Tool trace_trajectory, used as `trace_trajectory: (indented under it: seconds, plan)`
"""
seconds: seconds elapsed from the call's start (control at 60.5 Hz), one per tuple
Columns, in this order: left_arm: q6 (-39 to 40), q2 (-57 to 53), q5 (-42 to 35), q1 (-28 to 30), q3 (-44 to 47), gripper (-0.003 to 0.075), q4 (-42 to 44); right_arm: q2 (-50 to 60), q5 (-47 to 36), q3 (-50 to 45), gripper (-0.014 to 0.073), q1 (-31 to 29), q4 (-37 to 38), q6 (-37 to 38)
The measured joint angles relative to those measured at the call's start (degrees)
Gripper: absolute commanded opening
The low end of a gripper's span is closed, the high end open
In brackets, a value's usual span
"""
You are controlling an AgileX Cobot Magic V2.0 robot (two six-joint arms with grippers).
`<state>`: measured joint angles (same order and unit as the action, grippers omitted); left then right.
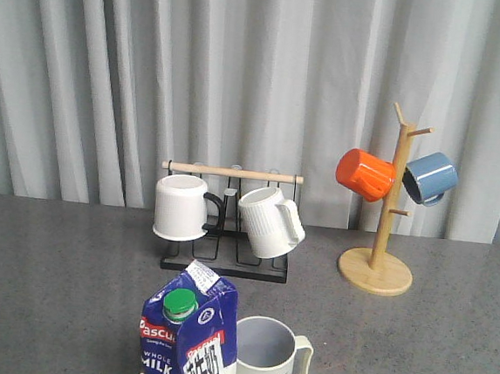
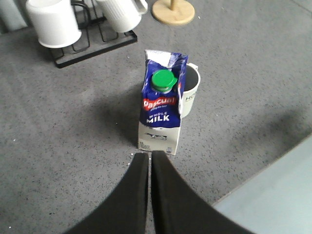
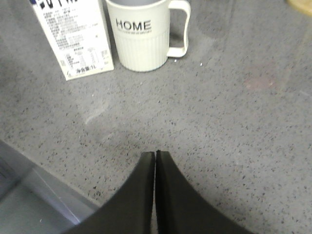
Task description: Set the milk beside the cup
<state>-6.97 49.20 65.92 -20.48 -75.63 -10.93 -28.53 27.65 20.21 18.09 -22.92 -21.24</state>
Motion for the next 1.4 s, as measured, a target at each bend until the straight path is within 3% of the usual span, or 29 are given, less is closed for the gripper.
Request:
trace_trajectory:
  seconds: [0.182,0.446,0.909,1.057,1.19,1.404]
  plan:
    - [4.1,-13.0,-11.1,0.0,16.5,-0.0008,1.6,0.0,-0.1,0.0,-0.0005,0.0,0.0,0.3]
    - [7.7,-23.4,-16.5,0.0,32.9,-0.0008,2.4,0.0,-0.1,0.0,-0.0005,0.0,0.0,0.4]
    - [7.8,-25.4,-15.5,0.0,37.2,-0.0008,2.8,0.0,-0.1,0.0,-0.0005,0.0,-0.1,0.5]
    - [7.8,-25.4,-18.5,0.0,37.5,-0.0008,6.0,0.0,-0.1,0.0,-0.0005,0.0,-0.1,0.5]
    - [7.7,-26.1,-30.8,1.1,41.7,-0.0008,8.0,0.0,-0.1,0.0,-0.0005,0.0,-0.2,0.5]
    - [7.5,-30.4,-58.1,7.5,60.2,-0.0008,8.7,0.0,-0.1,0.0,-0.0005,0.0,-0.2,0.6]
